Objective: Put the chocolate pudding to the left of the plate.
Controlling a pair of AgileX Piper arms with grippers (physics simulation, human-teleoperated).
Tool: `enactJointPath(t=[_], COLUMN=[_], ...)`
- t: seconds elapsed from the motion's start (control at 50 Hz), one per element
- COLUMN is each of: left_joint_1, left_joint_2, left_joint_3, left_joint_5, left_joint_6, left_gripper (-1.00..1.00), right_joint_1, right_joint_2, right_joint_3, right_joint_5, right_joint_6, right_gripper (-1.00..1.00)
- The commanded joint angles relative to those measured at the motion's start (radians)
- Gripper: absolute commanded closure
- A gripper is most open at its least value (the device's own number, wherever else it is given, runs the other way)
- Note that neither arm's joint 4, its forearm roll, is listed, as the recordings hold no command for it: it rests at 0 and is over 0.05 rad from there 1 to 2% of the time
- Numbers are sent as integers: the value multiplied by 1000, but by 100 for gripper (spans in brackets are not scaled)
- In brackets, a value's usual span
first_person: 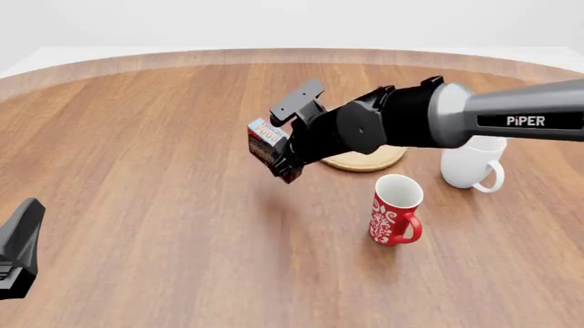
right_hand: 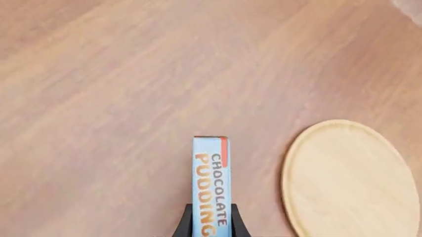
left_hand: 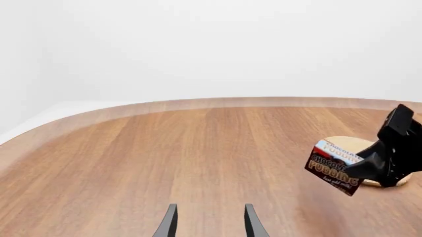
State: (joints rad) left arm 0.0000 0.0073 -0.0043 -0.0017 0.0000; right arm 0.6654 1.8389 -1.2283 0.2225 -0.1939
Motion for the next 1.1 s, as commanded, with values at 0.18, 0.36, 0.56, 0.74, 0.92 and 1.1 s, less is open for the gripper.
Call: enactJointPath(t=[0.18,0.36,0.56,0.74,0.92,1.1], left_joint_1=[0,0,0,0,0,0], left_joint_2=[0,0,0,0,0,0], left_joint_3=[0,0,0,0,0,0], left_joint_5=[0,0,0,0,0,0], left_joint_6=[0,0,0,0,0,0], left_gripper=[-100,-100,-100,-100,-100,-100], right_joint_1=[-19,-33,-84,-125,-135,-138], right_joint_2=[-23,43,229,408,576,774], right_joint_3=[-173,-346,-638,-906,-1196,-1554], right_joint_5=[148,253,386,505,634,812], right_joint_6=[-25,-69,-40,-87,-108,-123], right_gripper=[100,100,100,100,100,100])
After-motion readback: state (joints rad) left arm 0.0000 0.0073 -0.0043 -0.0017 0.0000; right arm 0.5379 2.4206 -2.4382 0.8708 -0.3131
